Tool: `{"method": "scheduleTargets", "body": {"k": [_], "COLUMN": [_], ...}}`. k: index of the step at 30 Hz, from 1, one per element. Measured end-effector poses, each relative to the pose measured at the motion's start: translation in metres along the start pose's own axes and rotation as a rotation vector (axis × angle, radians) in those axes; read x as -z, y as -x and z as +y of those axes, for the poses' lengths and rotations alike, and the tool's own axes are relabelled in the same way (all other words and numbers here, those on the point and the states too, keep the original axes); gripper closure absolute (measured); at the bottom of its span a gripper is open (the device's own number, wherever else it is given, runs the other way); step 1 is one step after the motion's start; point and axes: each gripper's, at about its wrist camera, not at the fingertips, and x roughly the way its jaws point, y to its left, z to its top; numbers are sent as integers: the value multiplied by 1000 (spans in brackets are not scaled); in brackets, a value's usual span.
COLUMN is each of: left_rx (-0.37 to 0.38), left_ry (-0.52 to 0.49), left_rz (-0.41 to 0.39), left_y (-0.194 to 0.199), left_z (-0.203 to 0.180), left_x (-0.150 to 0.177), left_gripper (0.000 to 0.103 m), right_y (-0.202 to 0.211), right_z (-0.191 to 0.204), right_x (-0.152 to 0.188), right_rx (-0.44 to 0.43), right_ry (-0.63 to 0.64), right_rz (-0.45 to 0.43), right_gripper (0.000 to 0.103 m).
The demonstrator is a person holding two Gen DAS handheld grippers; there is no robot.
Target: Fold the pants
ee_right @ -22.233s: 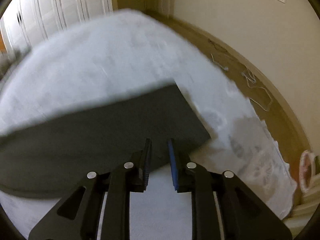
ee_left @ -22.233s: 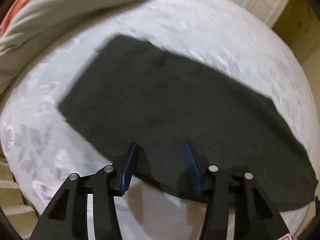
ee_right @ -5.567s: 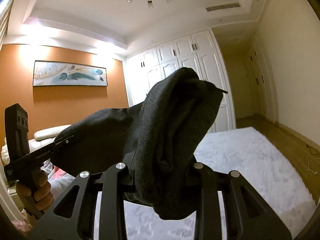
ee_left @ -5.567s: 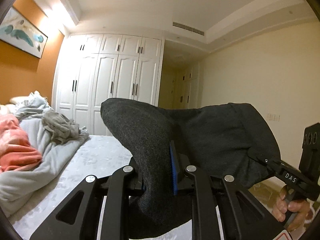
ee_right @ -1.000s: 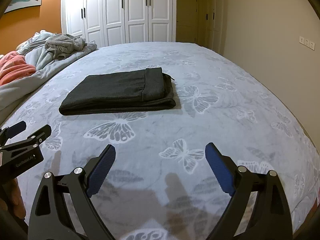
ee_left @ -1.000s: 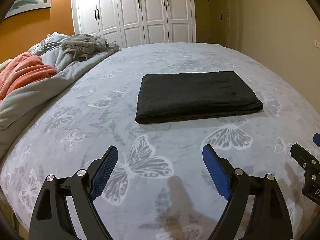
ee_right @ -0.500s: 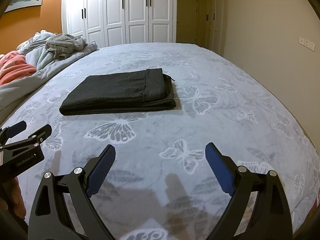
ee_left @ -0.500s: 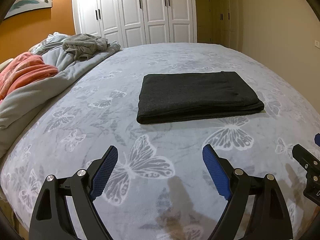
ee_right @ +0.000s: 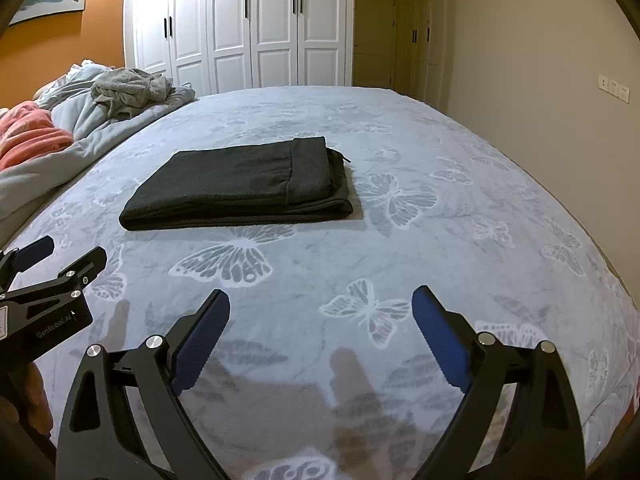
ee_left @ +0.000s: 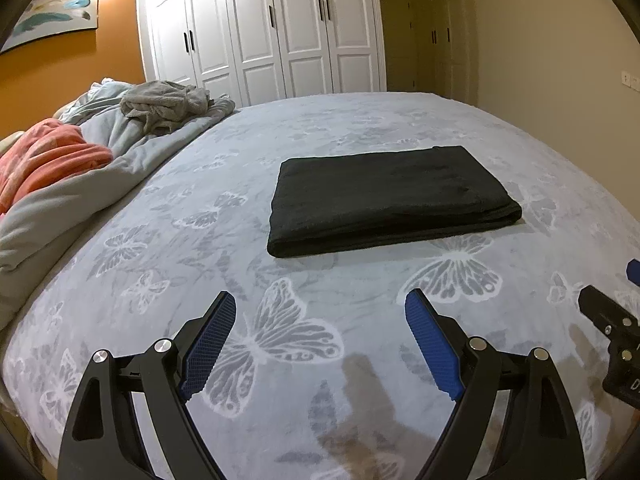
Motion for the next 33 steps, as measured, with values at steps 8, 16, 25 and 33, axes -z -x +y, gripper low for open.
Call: {"method": "scheduleTargets", "body": {"k": [8,16,25,33], "left_rx": [-8,18,10,11], "left_ry": [6,25,34,37], "left_rz": [3,18,26,37], "left_y": [0,-1,-2,-3], "left_z": [0,1,1,1], "left_x": [-1,0,2,4], "left_gripper": [17,17,17,16], "right_y": [0,0,1,-1], "right_z": [0,4,9,10], "right_x": [0,1,4,5], "right_rx": [1,-1,-4,-7], "right_ry": [2,11,22,25], "right_rz": [1,2,5,7], "right_gripper": [13,13,13,13]}}
